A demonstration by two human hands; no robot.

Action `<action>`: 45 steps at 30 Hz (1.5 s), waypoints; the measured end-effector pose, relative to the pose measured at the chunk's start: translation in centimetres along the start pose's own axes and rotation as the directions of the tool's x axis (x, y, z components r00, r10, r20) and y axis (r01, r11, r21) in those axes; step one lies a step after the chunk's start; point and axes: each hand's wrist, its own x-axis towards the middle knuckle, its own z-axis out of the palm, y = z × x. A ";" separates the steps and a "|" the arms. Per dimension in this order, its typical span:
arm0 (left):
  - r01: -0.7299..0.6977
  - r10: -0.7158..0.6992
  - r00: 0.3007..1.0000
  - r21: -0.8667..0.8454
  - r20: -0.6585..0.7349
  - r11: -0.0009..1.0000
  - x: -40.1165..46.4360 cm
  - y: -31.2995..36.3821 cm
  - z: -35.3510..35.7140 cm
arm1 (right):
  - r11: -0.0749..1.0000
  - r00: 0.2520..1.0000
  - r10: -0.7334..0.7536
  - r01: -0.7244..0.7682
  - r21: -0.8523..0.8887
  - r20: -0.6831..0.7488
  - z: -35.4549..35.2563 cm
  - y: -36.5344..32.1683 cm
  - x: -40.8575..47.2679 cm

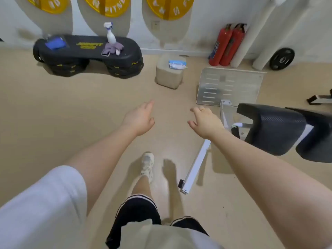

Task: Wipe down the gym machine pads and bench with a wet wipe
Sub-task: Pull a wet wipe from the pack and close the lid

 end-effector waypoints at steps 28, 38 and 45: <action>-0.100 0.056 0.938 0.110 0.342 0.989 58.6 -12.3 -10.9 | 0.948 0.904 0.207 -0.279 0.152 0.374 -8.6 10.9 57.4; 0.108 -0.051 0.912 -0.120 0.408 0.987 82.5 -12.5 -4.7 | 0.955 0.849 0.163 -0.263 0.134 0.503 -6.4 19.5 80.1; 0.146 -0.043 0.905 -0.215 0.423 0.966 95.1 -15.1 7.4 | 0.957 0.856 0.147 -0.250 0.147 0.496 5.3 23.1 92.2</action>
